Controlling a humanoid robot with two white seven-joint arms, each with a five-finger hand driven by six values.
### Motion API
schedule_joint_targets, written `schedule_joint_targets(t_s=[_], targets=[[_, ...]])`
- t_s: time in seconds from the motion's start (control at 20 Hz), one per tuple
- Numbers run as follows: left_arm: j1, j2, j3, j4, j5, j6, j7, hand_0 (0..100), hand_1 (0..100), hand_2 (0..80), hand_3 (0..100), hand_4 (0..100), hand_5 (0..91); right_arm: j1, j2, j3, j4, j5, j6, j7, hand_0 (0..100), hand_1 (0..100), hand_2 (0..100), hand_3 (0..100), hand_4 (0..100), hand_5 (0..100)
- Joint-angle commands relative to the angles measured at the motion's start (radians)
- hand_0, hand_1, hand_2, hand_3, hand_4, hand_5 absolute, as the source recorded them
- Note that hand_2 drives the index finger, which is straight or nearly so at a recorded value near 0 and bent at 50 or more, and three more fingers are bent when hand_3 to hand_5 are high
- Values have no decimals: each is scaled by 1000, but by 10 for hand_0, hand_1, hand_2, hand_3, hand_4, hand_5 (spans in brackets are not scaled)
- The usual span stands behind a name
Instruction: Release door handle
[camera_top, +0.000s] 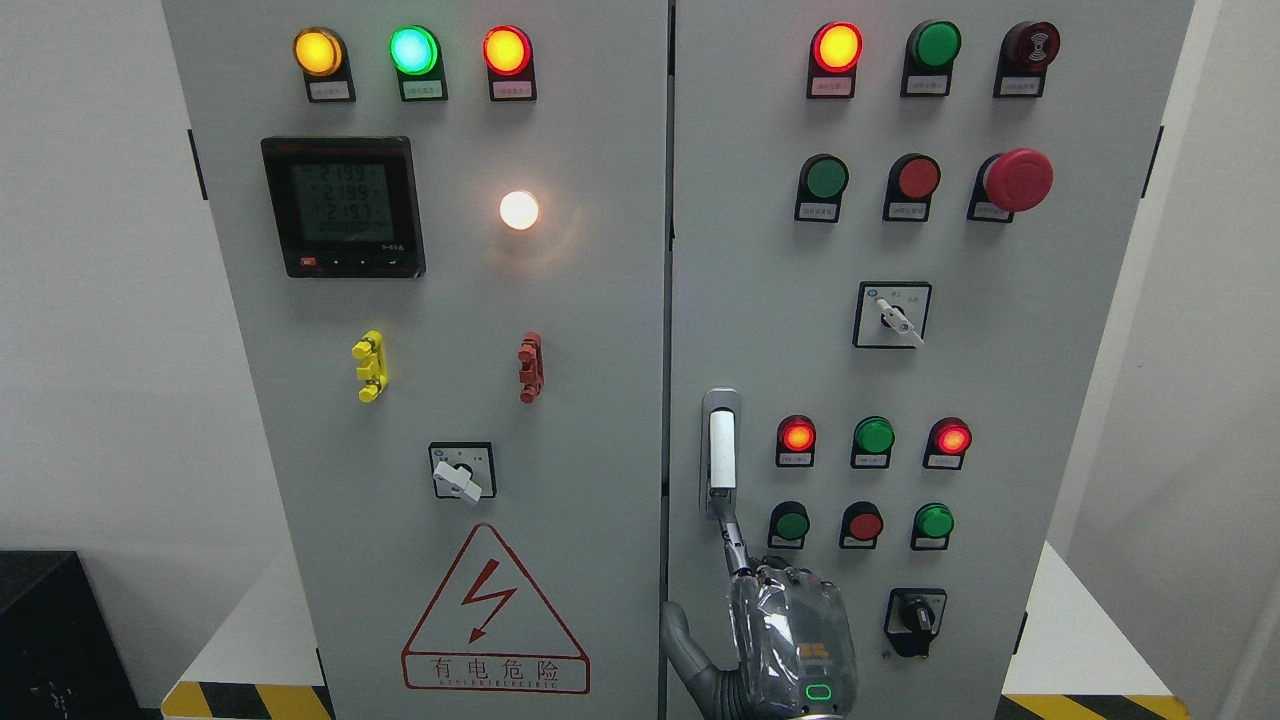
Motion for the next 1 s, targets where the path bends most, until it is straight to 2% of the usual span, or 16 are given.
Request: schedule_joint_targets(t_s=[0.0, 0.95], targets=[[0, 1, 0, 0, 0, -2, 0, 0, 0, 43, 107, 3, 0, 0, 0, 1, 10, -2, -2, 0, 419, 243, 0, 797, 734, 716], [0, 0, 0, 0, 0, -2, 0, 0, 0, 45, 107, 3, 0, 16, -1, -2, 2, -2, -2, -3, 420, 241, 0, 799, 734, 716]])
